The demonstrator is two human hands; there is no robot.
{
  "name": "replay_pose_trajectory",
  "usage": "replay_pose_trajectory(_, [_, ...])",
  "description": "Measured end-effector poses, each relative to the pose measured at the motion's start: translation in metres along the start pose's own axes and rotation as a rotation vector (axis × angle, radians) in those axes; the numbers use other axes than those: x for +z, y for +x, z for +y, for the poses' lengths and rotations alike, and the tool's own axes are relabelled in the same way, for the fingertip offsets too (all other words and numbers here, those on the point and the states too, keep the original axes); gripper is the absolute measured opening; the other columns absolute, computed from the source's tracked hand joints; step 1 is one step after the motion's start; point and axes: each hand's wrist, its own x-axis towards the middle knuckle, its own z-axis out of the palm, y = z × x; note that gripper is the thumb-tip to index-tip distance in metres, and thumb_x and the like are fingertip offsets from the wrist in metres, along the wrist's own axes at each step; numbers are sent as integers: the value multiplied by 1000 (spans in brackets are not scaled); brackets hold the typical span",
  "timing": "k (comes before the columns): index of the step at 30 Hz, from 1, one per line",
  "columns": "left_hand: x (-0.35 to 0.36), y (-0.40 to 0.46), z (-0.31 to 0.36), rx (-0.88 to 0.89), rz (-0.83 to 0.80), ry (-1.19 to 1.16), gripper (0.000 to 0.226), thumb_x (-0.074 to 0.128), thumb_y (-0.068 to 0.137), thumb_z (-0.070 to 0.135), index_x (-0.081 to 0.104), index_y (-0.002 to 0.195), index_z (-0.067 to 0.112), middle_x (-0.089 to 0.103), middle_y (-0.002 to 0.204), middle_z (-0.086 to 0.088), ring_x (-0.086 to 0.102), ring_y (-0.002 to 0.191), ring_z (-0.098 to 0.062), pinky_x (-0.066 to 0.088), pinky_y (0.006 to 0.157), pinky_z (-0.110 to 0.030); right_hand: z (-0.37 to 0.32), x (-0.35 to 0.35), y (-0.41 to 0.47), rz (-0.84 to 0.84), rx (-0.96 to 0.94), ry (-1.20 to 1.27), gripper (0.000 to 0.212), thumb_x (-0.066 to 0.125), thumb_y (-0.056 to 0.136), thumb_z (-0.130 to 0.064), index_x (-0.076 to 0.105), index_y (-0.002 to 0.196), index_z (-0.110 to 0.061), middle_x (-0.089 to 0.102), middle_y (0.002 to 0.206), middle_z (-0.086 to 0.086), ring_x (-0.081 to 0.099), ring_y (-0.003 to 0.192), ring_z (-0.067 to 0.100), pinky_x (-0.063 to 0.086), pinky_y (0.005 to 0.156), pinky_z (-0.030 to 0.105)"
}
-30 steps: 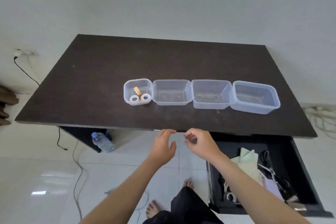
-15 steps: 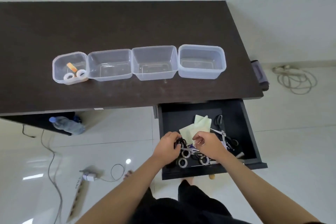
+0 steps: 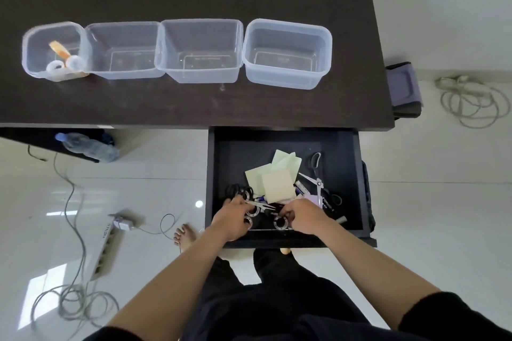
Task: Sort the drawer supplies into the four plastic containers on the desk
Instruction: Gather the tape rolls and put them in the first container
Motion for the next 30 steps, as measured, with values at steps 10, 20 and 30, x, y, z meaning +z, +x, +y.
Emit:
replay_pose_trajectory(10, [3, -3, 0, -89, 113, -96, 74, 54, 88, 25, 13, 149, 36, 30, 144, -8, 35, 131, -25, 45, 101, -36, 16, 4, 1, 120, -23, 116, 58, 57, 77, -4, 54, 128, -31, 70, 81, -12, 62, 88, 11, 54, 82, 37])
replay_pose_trajectory(20, [4, -4, 1, -87, 230, -113, 71, 59, 84, 18, 28, 147, 25, 30, 139, -1, 37, 122, -22, 50, 90, -30, 12, 12, 10, 166, -32, 64, 23, 69, 82, -28, 64, 103, -23, 68, 88, -6, 60, 85, 14, 40, 61, 24])
replay_pose_trajectory(30, [4, 0, 7, -179, 250, -155, 76, 67, 81, 38, 29, 145, 26, 26, 136, -4, 42, 118, -24, 50, 81, -31, 5, 22, 19, 87, -65, -248, 25, 62, 83, -40, 61, 103, -25, 65, 97, -1, 61, 95, 22, 34, 70, 28])
